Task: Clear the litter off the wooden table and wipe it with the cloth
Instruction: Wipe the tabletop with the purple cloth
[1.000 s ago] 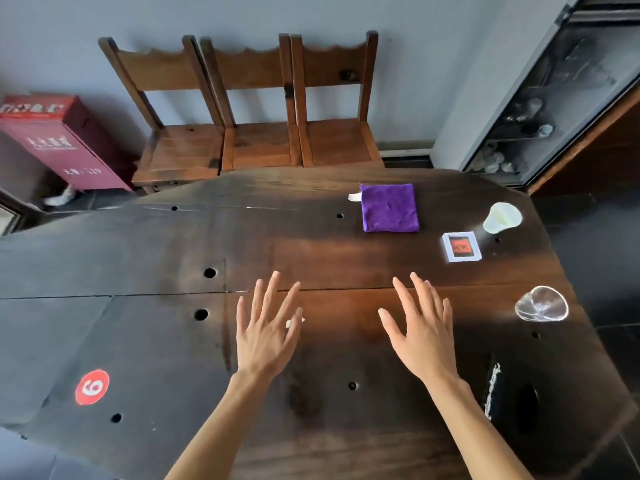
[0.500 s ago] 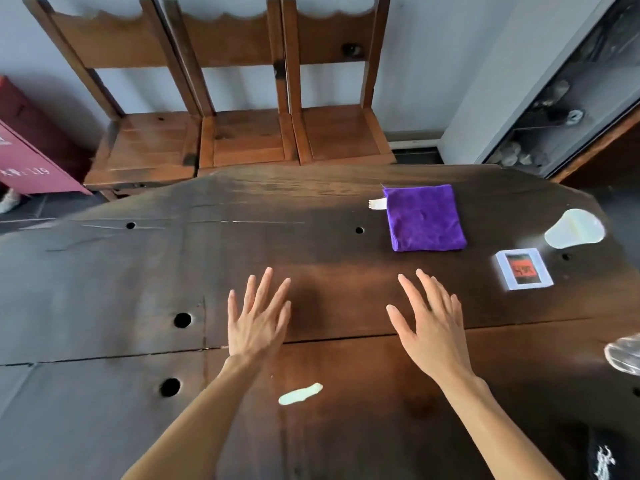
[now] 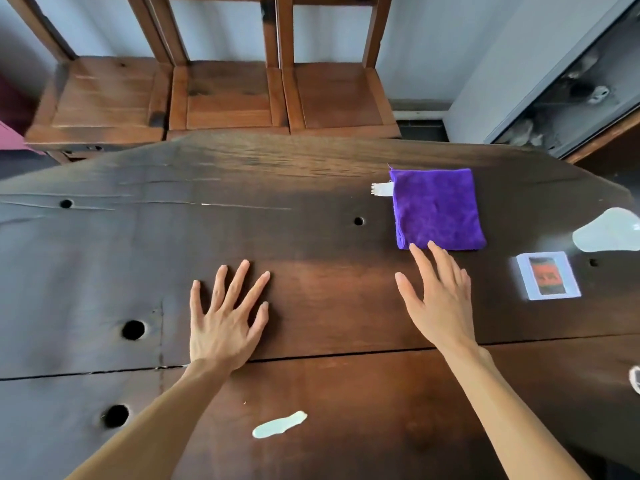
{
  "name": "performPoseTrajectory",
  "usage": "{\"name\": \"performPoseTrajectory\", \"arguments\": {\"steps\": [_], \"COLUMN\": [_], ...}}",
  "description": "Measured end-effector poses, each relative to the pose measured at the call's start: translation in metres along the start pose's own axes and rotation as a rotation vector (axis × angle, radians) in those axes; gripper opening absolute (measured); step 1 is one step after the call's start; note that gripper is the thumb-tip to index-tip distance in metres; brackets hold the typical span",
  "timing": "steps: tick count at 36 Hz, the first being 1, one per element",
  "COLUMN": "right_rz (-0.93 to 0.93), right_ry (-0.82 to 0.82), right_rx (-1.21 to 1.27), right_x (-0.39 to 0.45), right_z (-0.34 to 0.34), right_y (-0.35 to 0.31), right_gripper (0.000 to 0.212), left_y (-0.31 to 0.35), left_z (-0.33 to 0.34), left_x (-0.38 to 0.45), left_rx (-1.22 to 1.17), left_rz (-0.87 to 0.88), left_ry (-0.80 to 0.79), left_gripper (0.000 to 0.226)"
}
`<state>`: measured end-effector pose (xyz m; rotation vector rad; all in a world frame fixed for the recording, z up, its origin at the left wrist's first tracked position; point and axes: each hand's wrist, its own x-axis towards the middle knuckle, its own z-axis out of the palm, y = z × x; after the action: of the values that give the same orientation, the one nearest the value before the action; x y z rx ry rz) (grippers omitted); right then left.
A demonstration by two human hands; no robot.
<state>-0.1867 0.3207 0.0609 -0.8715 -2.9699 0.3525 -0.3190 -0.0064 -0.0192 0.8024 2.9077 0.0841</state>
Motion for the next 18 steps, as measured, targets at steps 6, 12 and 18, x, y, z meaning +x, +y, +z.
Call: {"name": "performPoseTrajectory", "arguments": {"steps": [6, 12, 18], "right_rz": [-0.006, -0.018, -0.052], "right_ry": [0.009, 0.023, 0.03], "right_rx": [-0.031, -0.061, -0.033], "right_x": [0.031, 0.054, 0.072], "right_z": [-0.001, 0.003, 0.003], "right_y": [0.011, 0.02, 0.023], "right_gripper": [0.063, 0.062, 0.062], "left_y": [-0.002, -0.009, -0.019], "left_z": [-0.004, -0.011, -0.022], "left_x": [0.011, 0.056, 0.092], "left_rx": [0.0, -0.02, -0.044], "left_rz": [-0.047, -0.124, -0.165], "left_ry": [0.01, 0.022, 0.046], "left_gripper": [0.059, 0.058, 0.057]}}
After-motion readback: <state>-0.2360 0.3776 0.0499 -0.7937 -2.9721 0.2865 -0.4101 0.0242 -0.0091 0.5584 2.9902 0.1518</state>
